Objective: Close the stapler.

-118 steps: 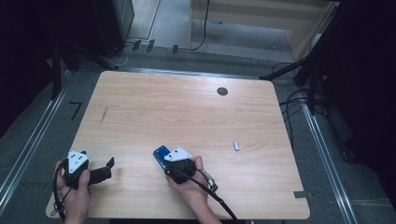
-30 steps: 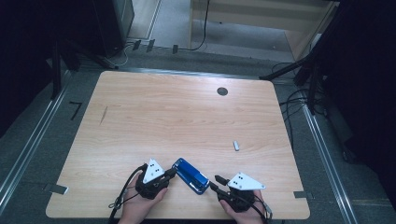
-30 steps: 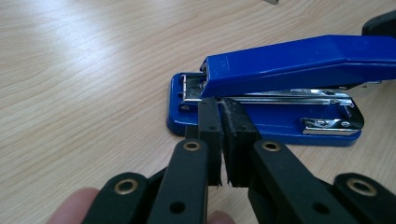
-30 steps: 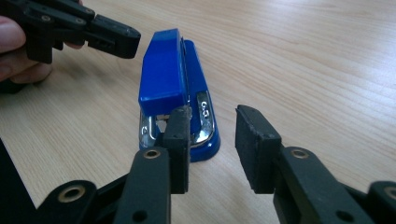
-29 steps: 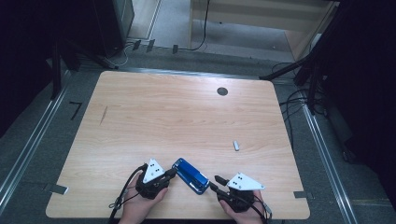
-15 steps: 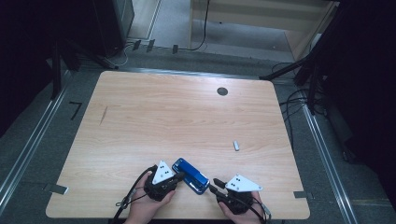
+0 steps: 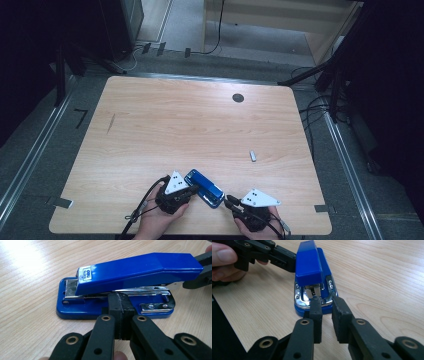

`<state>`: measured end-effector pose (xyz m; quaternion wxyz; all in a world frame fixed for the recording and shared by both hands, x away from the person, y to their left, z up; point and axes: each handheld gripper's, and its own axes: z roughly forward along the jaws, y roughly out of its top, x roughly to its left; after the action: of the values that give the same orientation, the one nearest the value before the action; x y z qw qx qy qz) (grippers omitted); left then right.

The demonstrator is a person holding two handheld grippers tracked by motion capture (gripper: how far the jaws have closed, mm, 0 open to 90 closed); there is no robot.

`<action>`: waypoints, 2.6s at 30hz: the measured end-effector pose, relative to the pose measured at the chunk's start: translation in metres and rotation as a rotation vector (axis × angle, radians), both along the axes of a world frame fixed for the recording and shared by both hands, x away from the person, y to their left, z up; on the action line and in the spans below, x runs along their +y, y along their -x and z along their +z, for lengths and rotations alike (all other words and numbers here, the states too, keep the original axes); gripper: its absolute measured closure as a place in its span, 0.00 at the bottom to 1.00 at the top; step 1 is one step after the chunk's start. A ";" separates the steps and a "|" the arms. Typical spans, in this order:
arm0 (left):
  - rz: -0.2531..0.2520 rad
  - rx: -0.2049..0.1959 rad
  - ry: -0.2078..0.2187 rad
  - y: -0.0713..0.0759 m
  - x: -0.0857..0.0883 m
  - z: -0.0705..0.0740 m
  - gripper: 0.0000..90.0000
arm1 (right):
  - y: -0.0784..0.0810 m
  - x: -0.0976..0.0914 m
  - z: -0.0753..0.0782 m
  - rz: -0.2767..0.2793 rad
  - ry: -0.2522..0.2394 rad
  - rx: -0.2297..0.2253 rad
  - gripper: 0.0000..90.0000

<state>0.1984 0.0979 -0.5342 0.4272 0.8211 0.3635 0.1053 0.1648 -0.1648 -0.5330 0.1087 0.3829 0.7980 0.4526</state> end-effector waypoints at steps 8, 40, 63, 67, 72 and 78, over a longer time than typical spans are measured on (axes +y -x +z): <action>-0.039 -0.028 -0.025 0.004 -0.009 0.000 1.00 | -0.002 0.004 -0.001 0.024 -0.004 0.008 1.00; -0.042 -0.010 -0.017 0.003 -0.007 0.000 1.00 | 0.003 0.013 0.008 0.039 -0.014 -0.046 1.00; -0.045 -0.011 -0.019 0.002 -0.007 0.000 1.00 | 0.002 0.020 0.029 0.023 -0.072 -0.116 1.00; -0.042 -0.016 -0.021 0.003 -0.008 0.000 1.00 | 0.000 0.020 0.032 0.024 -0.074 -0.124 1.00; -0.044 -0.019 -0.026 0.003 -0.008 0.000 1.00 | -0.002 0.023 0.037 0.027 -0.072 -0.135 1.00; -0.041 -0.023 -0.027 0.003 -0.008 0.000 1.00 | -0.004 0.025 0.041 0.034 -0.067 -0.141 1.00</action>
<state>0.1950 0.0896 -0.5342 0.4224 0.8329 0.3400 0.1109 0.1685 -0.1403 -0.4925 0.1441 0.3399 0.7792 0.5065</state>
